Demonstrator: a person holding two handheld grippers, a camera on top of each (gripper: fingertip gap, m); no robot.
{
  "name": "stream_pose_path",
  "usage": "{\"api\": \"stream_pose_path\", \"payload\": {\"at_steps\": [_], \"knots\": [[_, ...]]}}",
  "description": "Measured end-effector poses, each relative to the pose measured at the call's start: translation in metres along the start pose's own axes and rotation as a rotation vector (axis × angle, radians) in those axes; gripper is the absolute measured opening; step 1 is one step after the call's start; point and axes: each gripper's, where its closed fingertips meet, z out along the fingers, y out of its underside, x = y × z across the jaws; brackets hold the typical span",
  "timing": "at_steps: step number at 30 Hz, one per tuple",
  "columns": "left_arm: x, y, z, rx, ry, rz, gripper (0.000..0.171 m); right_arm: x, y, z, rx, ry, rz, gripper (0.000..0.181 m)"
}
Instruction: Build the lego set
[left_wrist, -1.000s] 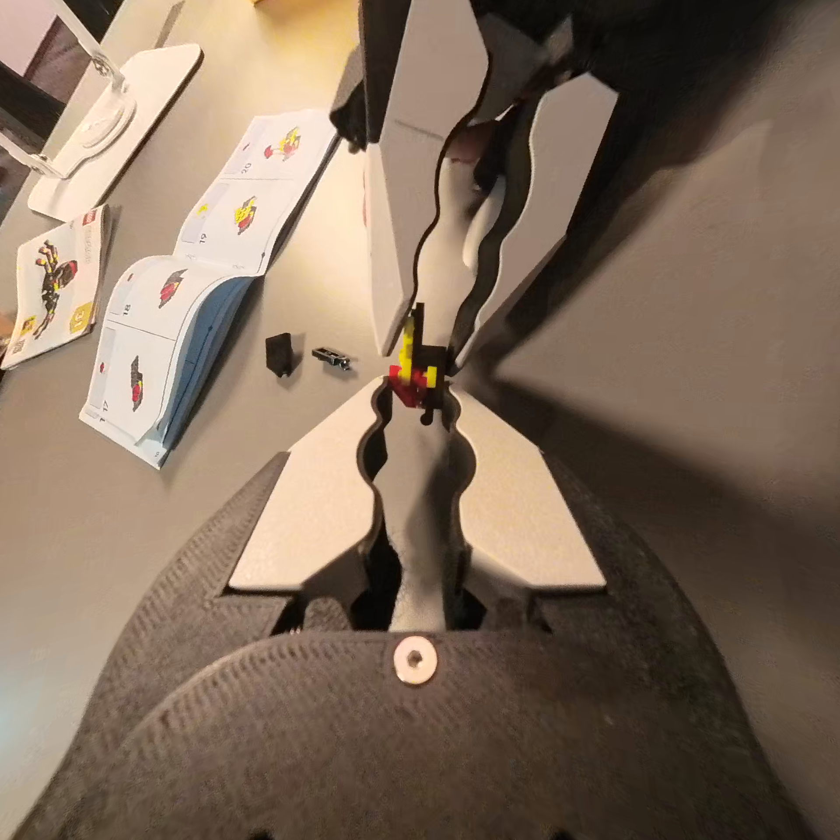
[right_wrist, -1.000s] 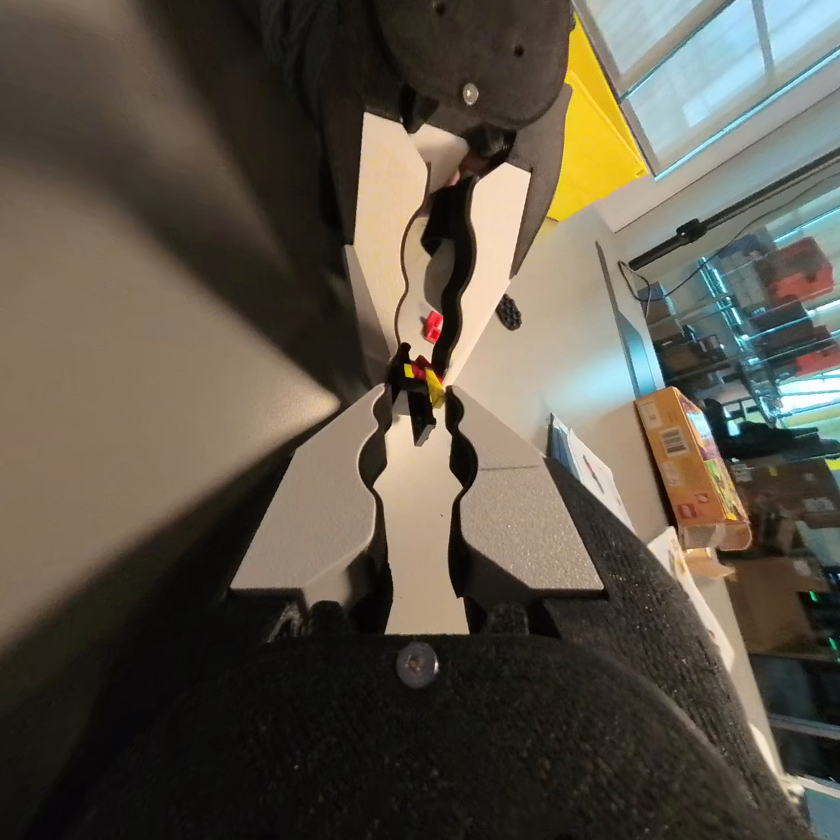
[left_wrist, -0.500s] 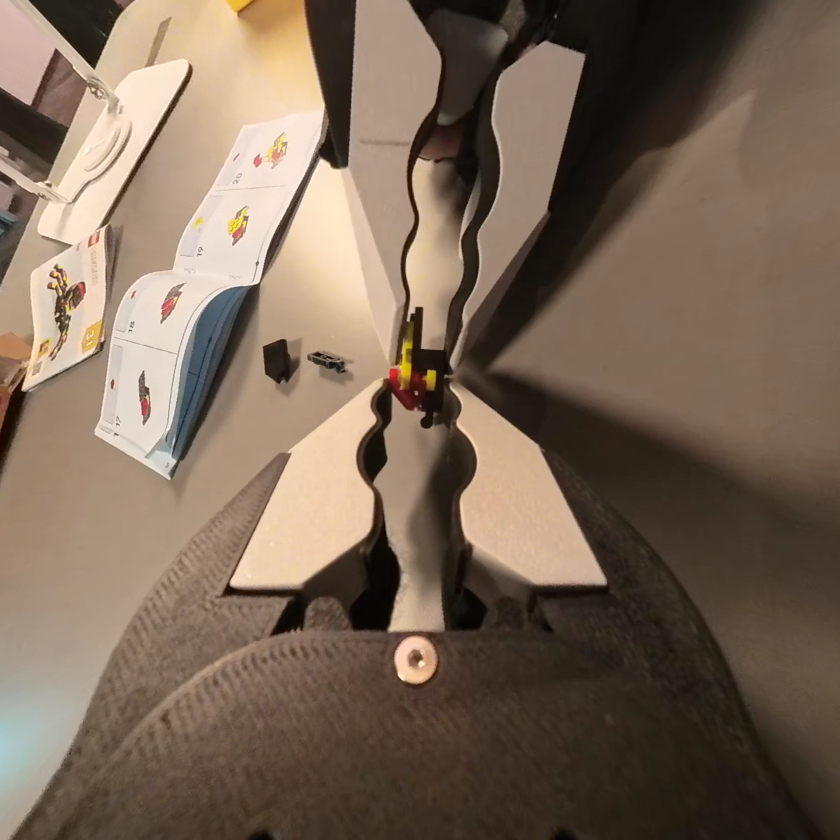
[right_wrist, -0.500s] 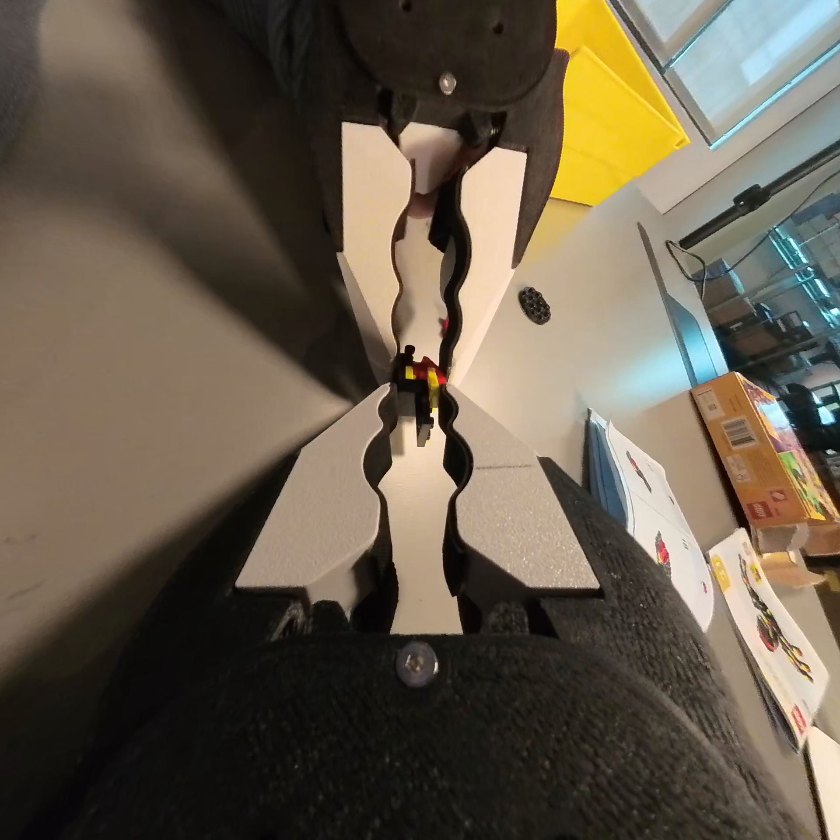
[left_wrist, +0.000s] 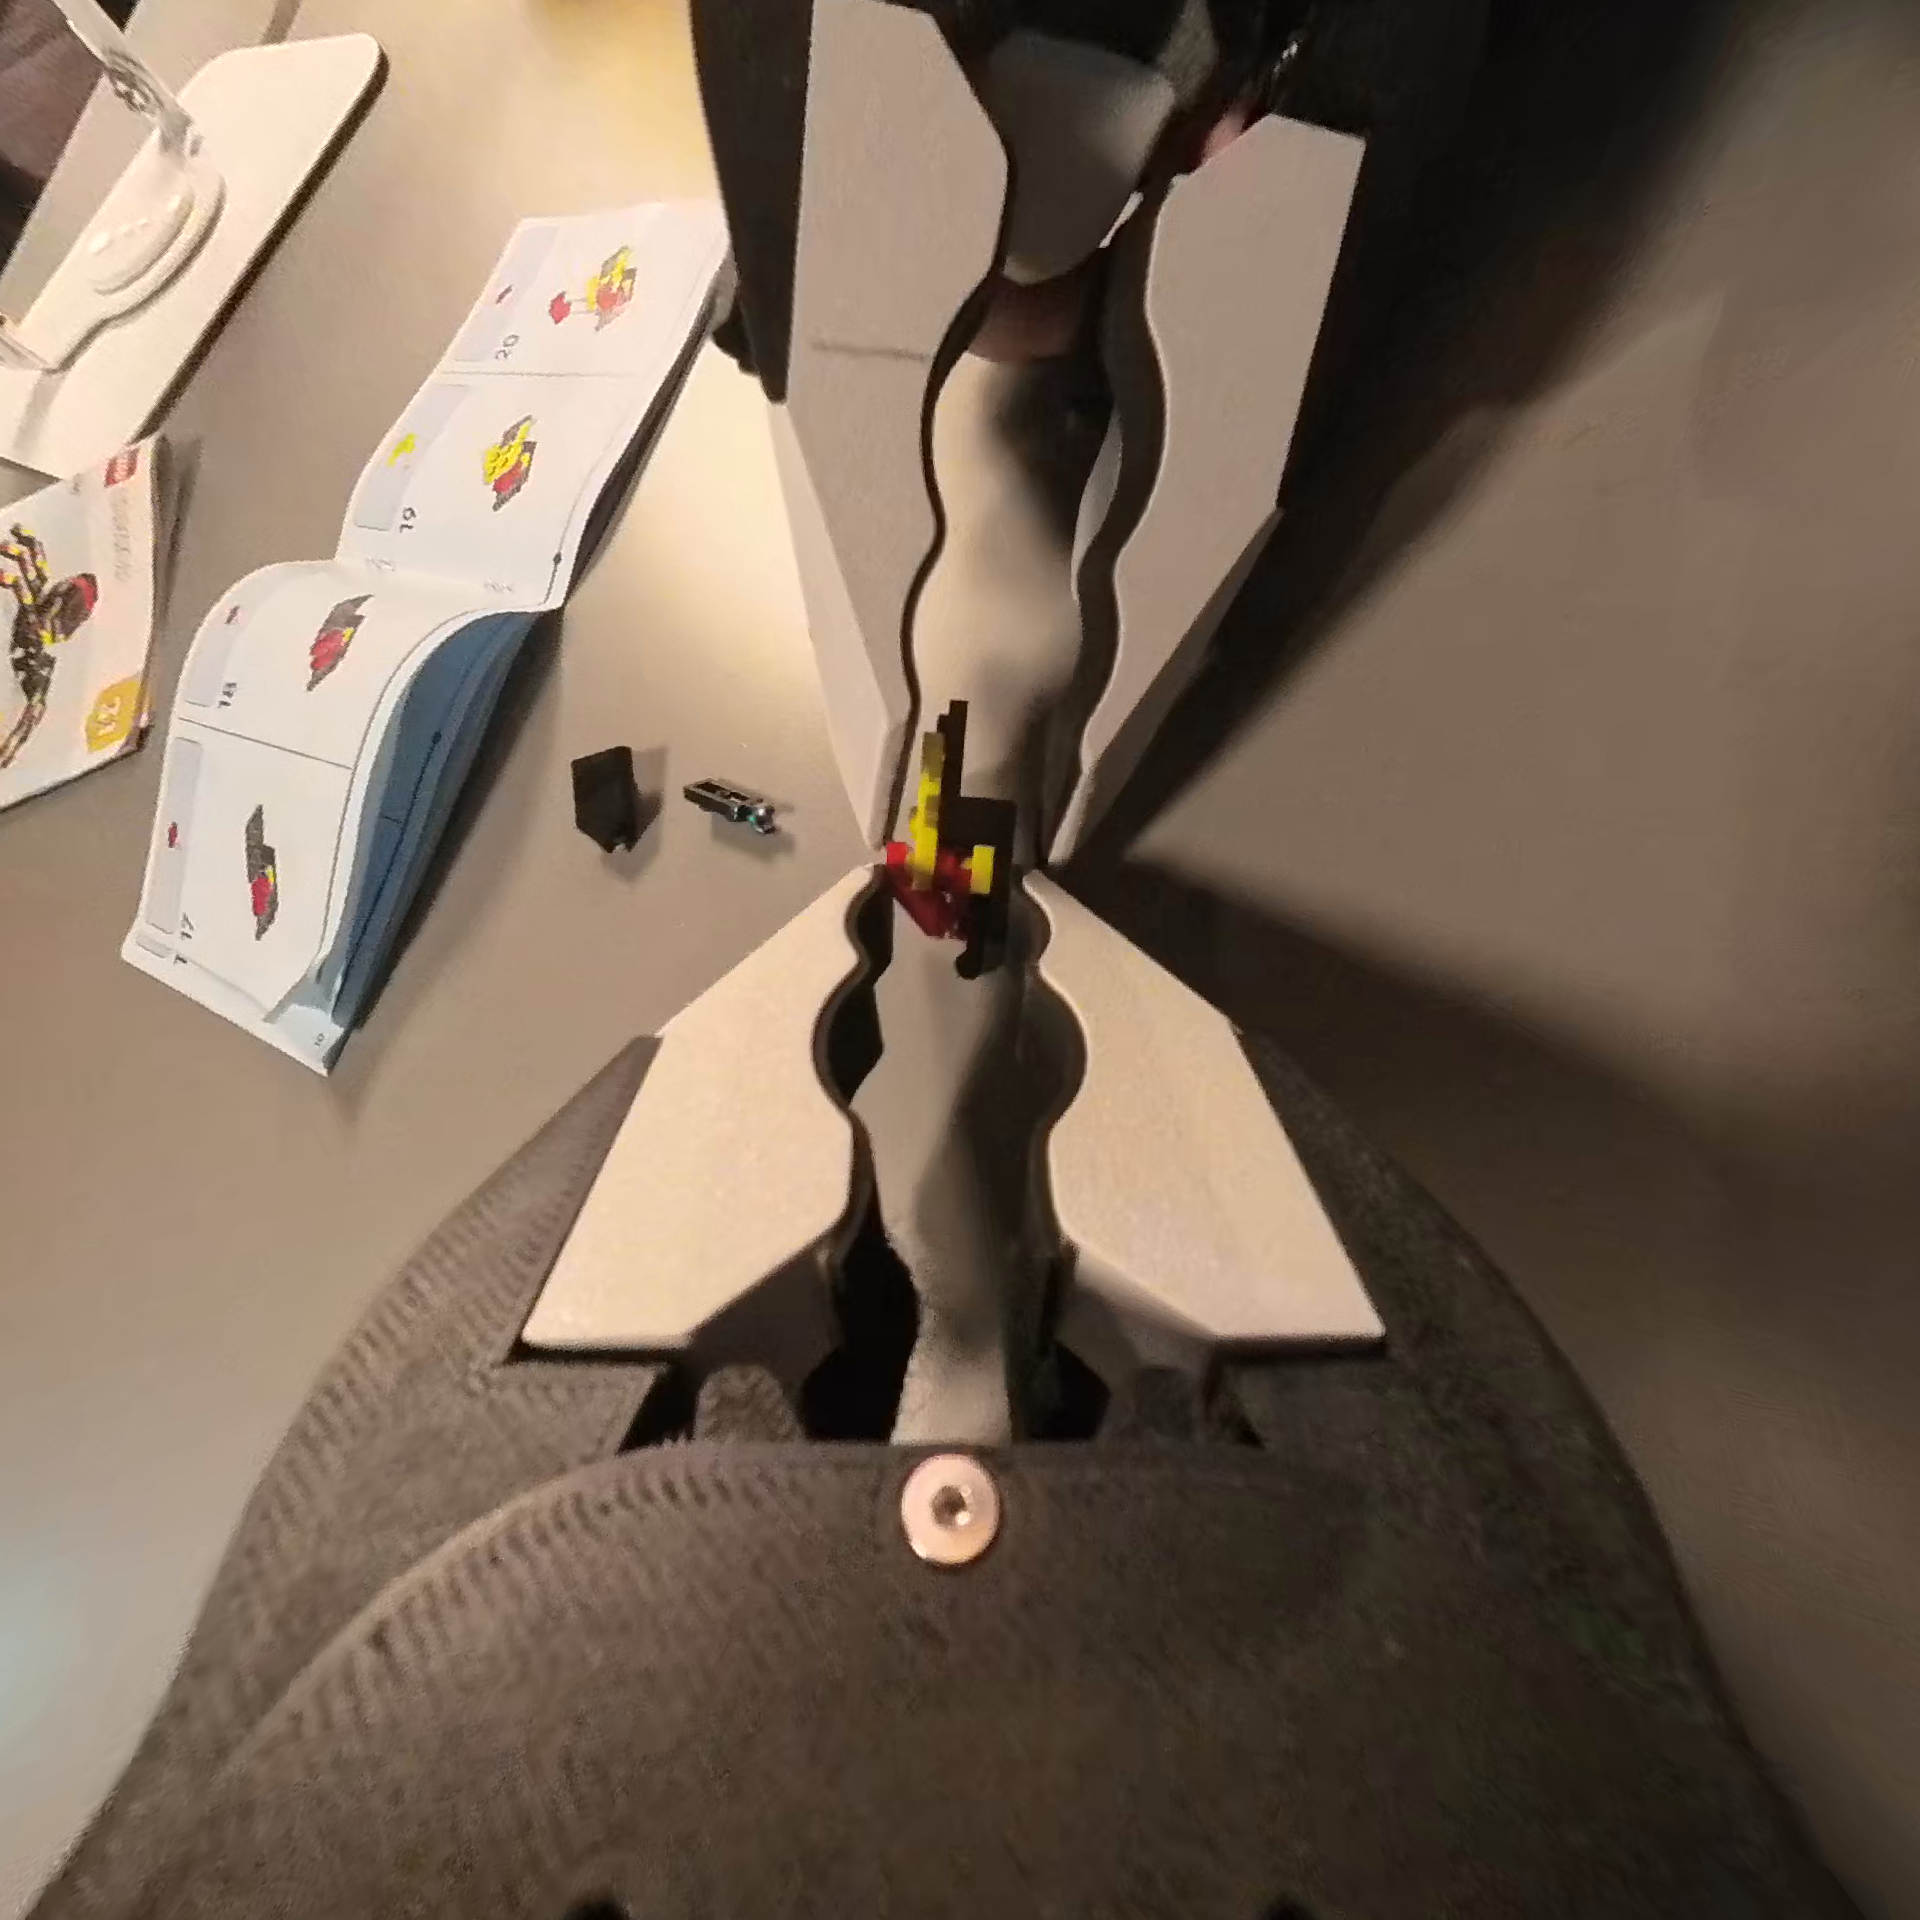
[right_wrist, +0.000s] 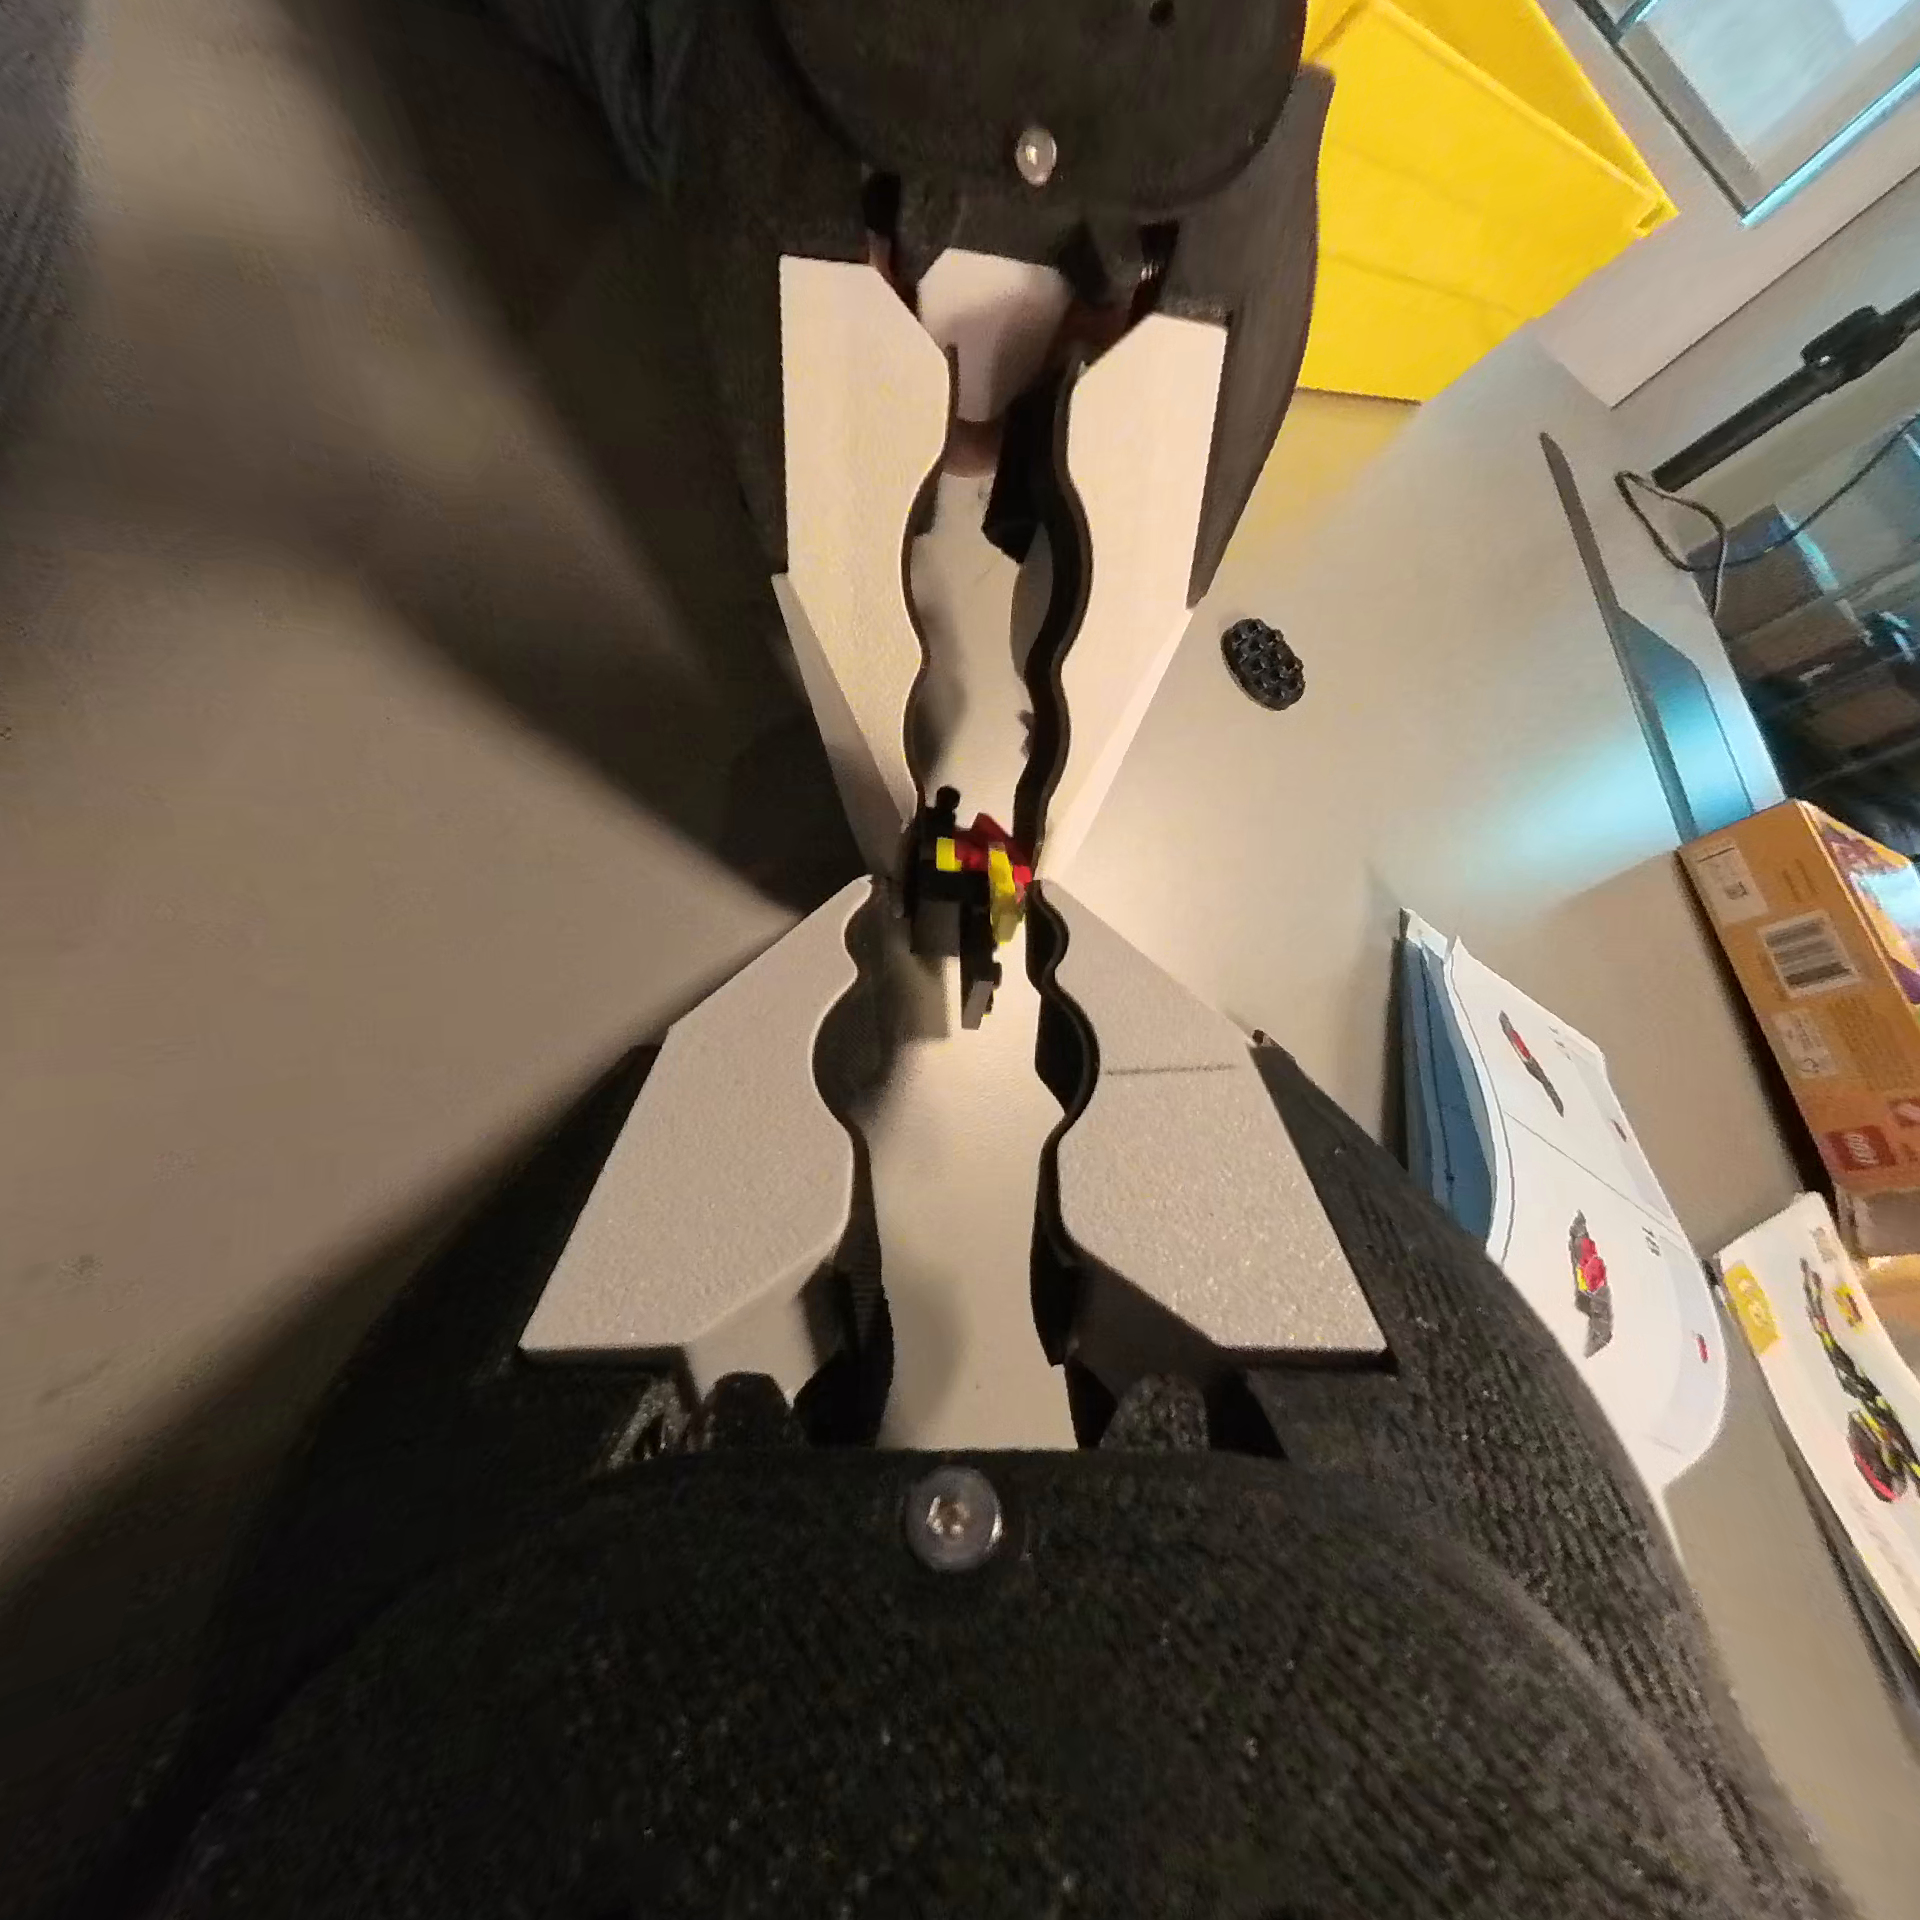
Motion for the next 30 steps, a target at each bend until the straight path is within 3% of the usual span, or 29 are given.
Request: {"api": "stream_pose_path", "payload": {"at_steps": [7, 17, 30], "knots": [[0.0006, -0.0001, 0.0002, 0.006, 0.026, -0.021, 0.021, 0.0014, 0.0013, 0.0009, -0.005, -0.026, 0.048, 0.029], [0.0016, -0.0008, 0.0, 0.012, 0.038, -0.034, 0.022, -0.0004, 0.0036, -0.0008, -0.012, -0.049, 0.062, 0.016], [0.0027, -0.0001, 0.0, 0.004, 0.03, -0.039, 0.021, -0.0021, 0.005, -0.0015, -0.025, -0.045, 0.07, 0.017]]}}
